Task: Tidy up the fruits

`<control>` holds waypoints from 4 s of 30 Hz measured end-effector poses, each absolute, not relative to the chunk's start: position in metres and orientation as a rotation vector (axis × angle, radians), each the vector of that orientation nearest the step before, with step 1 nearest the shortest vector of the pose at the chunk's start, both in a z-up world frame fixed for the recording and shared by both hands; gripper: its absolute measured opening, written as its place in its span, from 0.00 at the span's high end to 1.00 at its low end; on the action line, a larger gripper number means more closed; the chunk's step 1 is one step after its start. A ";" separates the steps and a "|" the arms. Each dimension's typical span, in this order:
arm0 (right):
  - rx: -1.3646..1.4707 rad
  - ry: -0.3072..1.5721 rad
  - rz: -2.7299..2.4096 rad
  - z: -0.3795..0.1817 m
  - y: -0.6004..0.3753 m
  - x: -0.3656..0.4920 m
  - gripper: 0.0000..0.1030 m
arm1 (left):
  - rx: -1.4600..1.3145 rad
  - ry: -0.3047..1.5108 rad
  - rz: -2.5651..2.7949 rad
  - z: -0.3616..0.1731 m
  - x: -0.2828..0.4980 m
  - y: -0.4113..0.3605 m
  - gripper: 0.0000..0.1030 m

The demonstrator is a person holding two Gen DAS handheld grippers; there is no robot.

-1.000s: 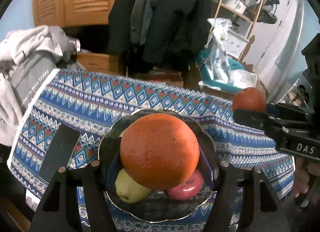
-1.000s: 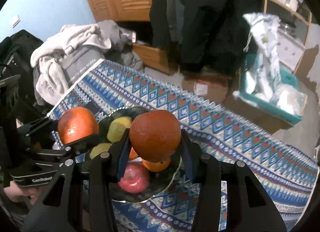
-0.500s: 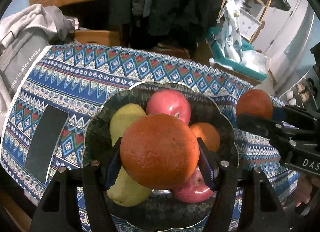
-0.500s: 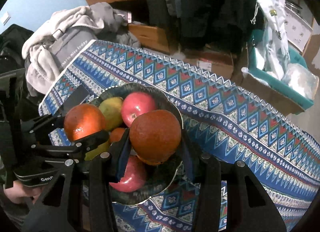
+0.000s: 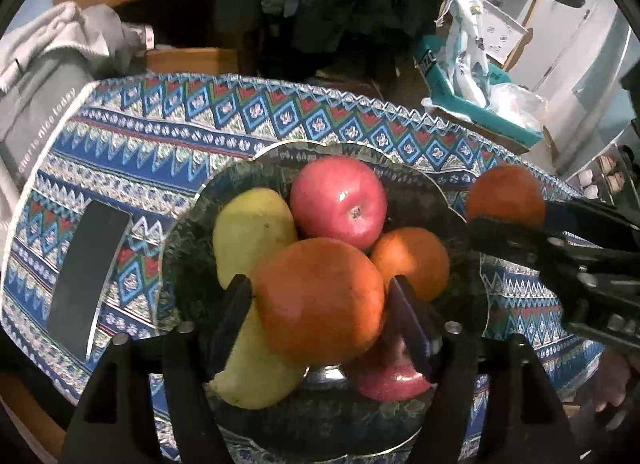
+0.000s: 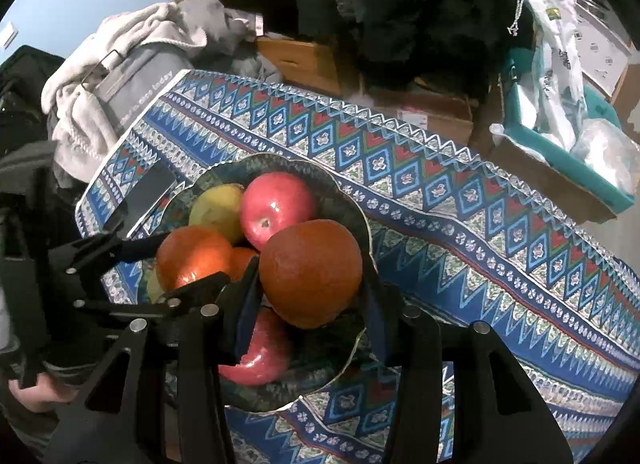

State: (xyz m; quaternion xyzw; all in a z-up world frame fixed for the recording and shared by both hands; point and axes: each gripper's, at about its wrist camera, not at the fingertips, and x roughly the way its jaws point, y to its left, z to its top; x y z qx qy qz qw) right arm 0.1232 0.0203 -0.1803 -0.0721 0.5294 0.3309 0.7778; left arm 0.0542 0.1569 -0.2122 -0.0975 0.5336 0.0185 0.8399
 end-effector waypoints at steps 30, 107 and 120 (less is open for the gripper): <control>-0.146 1.183 0.762 -0.197 0.047 0.121 0.48 | -0.224 1.102 0.109 -0.188 0.024 0.179 0.24; -0.065 0.654 0.538 0.009 -0.096 0.037 0.22 | -0.107 0.625 0.012 0.002 -0.035 0.109 0.01; -0.069 0.653 0.538 0.009 -0.097 0.037 0.22 | -0.106 0.615 0.009 0.005 -0.037 0.109 0.01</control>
